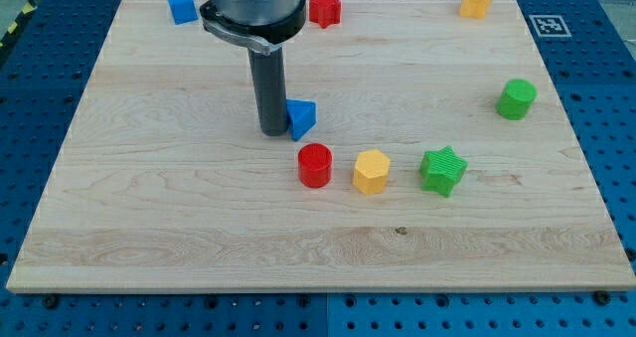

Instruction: Move blue cube a slightly down and a bit right

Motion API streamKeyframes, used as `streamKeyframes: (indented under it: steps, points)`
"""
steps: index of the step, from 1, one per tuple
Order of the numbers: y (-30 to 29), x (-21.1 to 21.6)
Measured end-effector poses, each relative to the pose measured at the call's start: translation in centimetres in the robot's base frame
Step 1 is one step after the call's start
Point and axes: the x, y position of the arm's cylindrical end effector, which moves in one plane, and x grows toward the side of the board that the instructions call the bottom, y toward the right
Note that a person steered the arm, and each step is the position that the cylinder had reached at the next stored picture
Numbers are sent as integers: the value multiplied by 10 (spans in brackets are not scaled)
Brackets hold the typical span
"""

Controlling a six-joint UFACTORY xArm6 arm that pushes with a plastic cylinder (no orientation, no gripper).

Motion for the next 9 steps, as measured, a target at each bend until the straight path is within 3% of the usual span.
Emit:
streamKeyframes:
  steps: [3,4,5,7,9]
  points:
    - [-218,-145]
    - [-245,-186]
    - [-225,-244]
    - [-220,-246]
    - [-174,-247]
